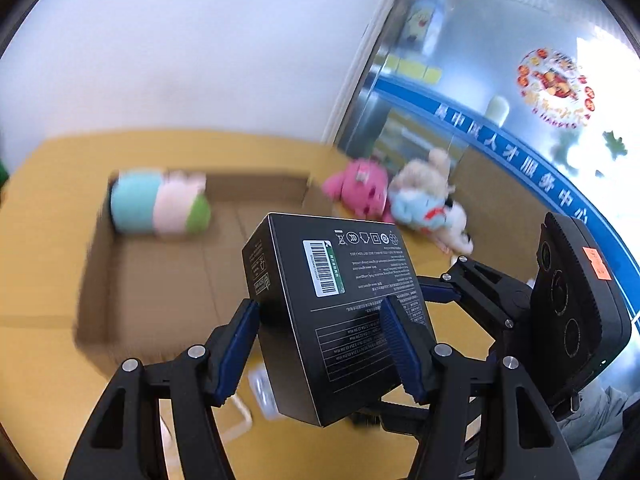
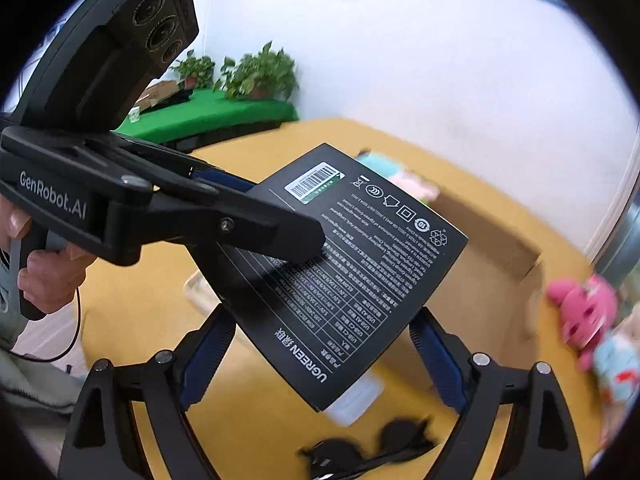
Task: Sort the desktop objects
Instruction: 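Carry the black box over the cardboard box and release it inside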
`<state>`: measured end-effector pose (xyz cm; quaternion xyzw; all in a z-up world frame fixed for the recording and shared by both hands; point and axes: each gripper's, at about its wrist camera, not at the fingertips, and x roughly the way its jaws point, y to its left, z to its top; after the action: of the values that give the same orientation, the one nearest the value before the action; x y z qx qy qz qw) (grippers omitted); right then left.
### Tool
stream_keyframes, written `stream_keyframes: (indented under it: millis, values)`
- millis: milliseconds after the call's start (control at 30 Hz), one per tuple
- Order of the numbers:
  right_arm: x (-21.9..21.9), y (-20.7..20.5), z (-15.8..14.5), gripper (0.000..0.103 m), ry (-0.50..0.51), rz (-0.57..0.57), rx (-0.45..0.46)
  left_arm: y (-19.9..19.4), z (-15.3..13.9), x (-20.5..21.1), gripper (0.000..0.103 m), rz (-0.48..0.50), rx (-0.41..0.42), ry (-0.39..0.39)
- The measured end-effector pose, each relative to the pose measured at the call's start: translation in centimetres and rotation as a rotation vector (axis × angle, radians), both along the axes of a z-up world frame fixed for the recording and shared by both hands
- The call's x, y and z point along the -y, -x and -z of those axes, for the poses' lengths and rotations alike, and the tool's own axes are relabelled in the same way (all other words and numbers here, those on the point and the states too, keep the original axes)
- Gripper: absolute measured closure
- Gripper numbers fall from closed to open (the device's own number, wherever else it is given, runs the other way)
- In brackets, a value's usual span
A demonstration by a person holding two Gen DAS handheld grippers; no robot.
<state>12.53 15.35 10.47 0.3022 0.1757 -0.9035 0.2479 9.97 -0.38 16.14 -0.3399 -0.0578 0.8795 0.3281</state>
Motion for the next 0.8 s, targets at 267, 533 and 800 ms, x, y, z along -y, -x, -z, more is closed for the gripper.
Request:
stream_keyframes:
  millis: [267,533,800]
  values:
    - [-0.8,4.3,-9.8,0.014,-0.037,0.012,-0.195,4.8,-10.1,-1.1,0.042,-0.002,-0.205,-0.023]
    - [-1.8,9.3,-17.2,0.014,-0.053,0.008,-0.262,10.6,-16.3,-2.4,0.042,-0.010,-0.272,-0.029]
    - [-3.8,17.1,-16.5,0.014,-0.045,0.020,-0.174,19.7,-13.5,-4.6,0.042,-0.031,-0.178,0.015]
